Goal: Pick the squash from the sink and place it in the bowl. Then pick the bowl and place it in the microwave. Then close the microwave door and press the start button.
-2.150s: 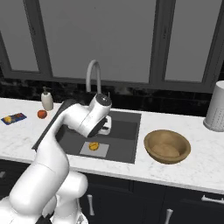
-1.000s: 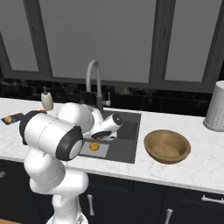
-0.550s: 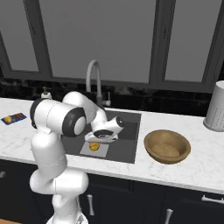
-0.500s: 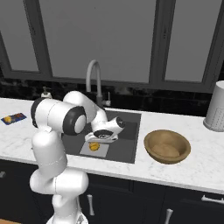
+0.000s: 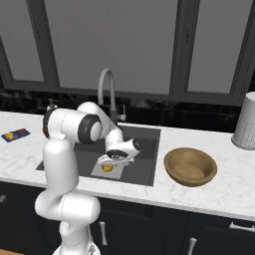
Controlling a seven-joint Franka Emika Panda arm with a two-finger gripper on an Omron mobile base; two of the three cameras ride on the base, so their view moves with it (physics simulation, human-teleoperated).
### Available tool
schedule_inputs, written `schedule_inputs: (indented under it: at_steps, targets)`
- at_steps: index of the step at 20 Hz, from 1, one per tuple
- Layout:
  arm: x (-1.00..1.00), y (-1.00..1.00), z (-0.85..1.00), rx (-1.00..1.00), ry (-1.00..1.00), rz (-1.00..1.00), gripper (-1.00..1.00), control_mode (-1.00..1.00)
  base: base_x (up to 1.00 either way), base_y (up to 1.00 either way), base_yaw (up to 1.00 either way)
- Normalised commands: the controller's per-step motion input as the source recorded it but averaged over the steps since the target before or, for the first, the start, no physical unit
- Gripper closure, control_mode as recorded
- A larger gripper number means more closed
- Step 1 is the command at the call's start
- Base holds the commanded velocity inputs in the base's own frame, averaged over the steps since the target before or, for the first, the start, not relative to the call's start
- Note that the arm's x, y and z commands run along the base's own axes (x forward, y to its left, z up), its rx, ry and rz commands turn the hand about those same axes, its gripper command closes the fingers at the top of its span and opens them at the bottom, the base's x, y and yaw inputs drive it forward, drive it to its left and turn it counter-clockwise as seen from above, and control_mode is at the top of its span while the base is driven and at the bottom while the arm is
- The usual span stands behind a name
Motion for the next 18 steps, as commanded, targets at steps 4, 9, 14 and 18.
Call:
schedule_inputs:
  at_steps: [4,9,14,18]
  targets:
    - [0.38,0.0,-0.11,0.0,0.01,0.0,-1.0,-1.0,0.0,0.0,0.0]
    - [0.26,0.0,-0.15,0.0,0.0,0.0,-1.0,-1.0,0.0,0.0,0.0]
    - [0.17,0.12,-0.32,0.0,0.0,0.0,-1.0,-1.0,0.0,0.0,0.0]
    - [0.11,0.16,-0.3,0.0,0.0,0.0,-1.0,-1.0,0.0,0.0,0.0]
